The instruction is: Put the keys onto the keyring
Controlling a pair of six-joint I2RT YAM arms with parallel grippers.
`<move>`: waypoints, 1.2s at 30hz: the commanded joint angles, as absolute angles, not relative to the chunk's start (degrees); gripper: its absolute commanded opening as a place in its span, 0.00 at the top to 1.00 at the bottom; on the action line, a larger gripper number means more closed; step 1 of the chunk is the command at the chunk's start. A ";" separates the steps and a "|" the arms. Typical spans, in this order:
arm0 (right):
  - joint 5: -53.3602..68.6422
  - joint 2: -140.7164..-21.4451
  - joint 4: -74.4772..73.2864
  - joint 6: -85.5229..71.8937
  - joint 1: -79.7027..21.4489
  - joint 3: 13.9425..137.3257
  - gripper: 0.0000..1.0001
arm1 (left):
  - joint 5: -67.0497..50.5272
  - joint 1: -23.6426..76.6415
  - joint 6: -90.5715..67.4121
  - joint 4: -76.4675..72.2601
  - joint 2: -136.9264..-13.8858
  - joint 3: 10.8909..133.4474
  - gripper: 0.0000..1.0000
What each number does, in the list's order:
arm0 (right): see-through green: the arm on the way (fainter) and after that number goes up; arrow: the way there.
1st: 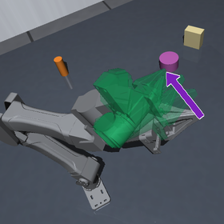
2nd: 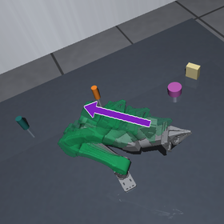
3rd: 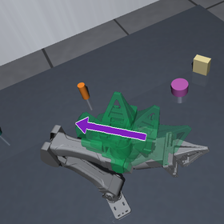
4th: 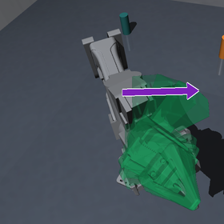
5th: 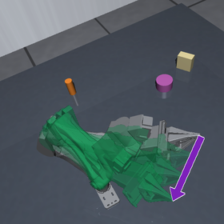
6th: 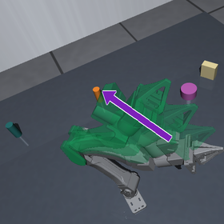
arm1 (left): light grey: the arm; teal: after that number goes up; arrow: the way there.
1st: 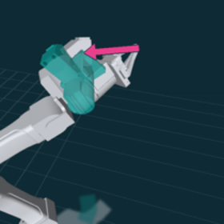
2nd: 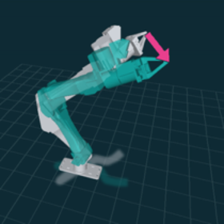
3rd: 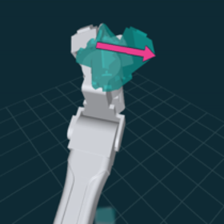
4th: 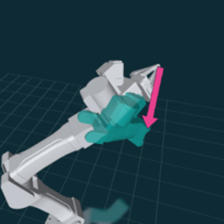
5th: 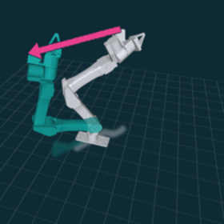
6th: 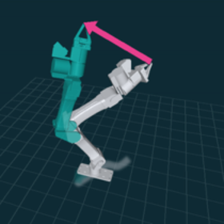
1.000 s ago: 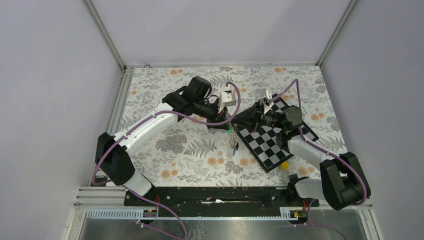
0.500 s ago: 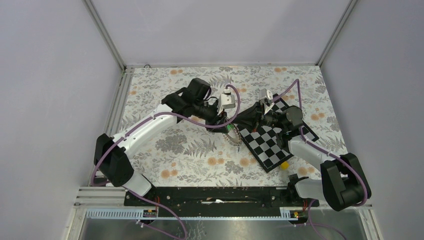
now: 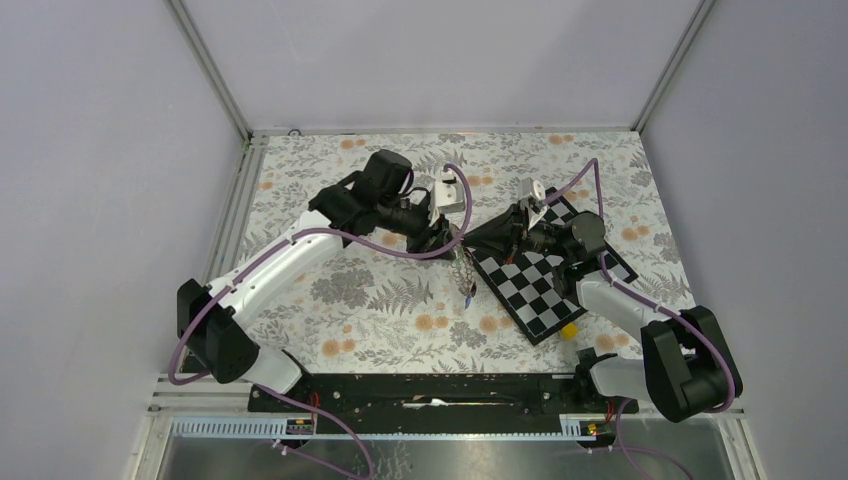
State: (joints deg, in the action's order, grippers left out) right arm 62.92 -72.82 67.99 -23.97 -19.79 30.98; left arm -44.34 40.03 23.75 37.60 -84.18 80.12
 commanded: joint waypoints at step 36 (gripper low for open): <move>63.63 -70.95 62.93 -13.33 -19.38 32.18 0.76 | -24.58 45.69 33.97 52.73 -90.14 96.21 1.00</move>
